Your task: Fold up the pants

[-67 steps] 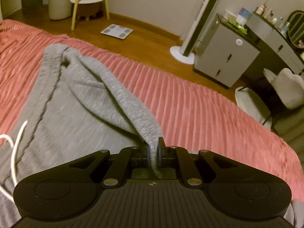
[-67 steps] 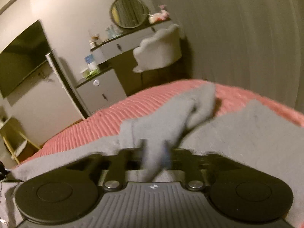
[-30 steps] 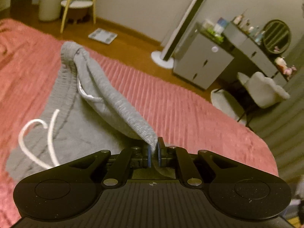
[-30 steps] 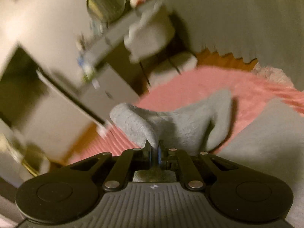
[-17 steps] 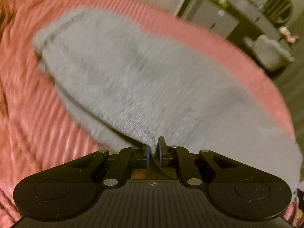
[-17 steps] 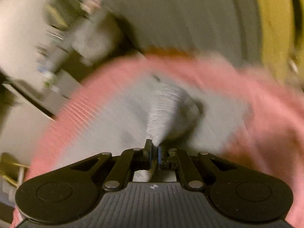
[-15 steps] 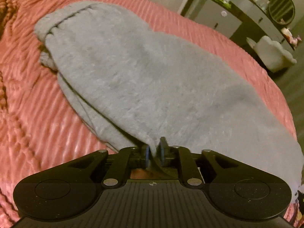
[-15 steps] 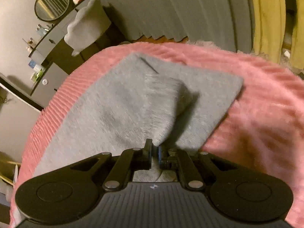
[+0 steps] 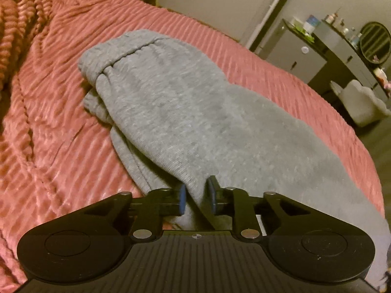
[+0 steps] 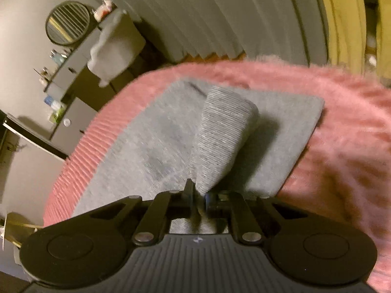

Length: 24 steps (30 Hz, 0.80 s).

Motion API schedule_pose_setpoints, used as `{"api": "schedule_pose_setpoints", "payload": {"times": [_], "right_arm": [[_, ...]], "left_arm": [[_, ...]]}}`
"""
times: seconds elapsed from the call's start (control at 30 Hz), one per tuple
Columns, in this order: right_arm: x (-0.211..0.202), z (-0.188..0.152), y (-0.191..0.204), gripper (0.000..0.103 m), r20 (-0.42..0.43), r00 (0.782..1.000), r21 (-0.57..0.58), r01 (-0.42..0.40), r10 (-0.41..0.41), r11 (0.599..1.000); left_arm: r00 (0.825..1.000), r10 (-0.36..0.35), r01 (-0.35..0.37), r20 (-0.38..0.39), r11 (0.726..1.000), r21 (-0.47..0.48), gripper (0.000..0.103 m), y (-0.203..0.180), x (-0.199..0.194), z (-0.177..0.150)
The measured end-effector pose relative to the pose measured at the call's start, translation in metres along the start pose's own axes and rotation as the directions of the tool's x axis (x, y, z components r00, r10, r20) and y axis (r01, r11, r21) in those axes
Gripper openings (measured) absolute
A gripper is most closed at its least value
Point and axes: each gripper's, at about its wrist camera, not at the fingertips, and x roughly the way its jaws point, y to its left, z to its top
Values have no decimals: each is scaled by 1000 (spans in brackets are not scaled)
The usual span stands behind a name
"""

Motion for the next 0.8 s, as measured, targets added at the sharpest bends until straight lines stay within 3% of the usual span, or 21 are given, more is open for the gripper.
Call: {"api": "schedule_pose_setpoints", "payload": {"times": [0.1, 0.2, 0.37, 0.43, 0.57, 0.7, 0.73, 0.8], "right_arm": [[-14, 1, 2, 7, 35, 999, -29, -7, 8, 1000], [-12, -10, 3, 7, 49, 995, -125, 87, -82, 988], [-10, -9, 2, 8, 46, 994, -119, 105, -100, 987], [-9, -3, 6, 15, 32, 990, -136, 144, -141, 980], [-22, 1, 13, 26, 96, 965, -165, 258, -245, 952], [-32, 4, 18, 44, 102, 971, -163, 231, -217, 959], [-34, 5, 20, 44, 100, 973, -154, 221, -207, 963], [-38, 3, 20, 44, 94, 979, -141, 191, -179, 971]], "left_arm": [[1000, 17, -17, -1, 1000, -1, 14, 4, -5, -5], [1000, 18, -18, 2, 1000, -26, 9, 10, -10, -13], [1000, 25, -25, 8, 1000, -16, 8, 13, -24, -16], [999, 46, -46, 29, 999, 5, 9, 8, -33, -15], [993, 52, -60, 111, 996, 71, 42, -15, -54, -19], [987, -34, 16, 155, 993, 116, 67, -51, -66, -24], [986, -60, 40, 158, 991, 124, 69, -63, -67, -27], [982, -101, 77, 162, 986, 147, 84, -88, -65, -34]]}}
